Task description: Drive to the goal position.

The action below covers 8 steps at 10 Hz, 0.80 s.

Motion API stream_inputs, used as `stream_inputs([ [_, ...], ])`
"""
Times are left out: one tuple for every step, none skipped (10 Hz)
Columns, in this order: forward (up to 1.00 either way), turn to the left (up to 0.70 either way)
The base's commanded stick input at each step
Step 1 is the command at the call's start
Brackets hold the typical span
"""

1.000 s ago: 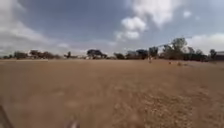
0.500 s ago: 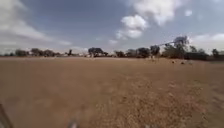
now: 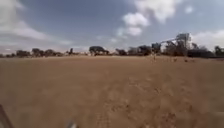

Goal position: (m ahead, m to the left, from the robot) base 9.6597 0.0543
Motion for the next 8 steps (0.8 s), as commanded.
stream_inputs([
  [0.7, 0.0],
  [0.7, 0.0],
  [0.7, 0.0],
  [0.7, -0.04],
  [0.7, -0.21],
  [0.7, -0.27],
  [0.7, -0.27],
  [0.7, 0.0],
])
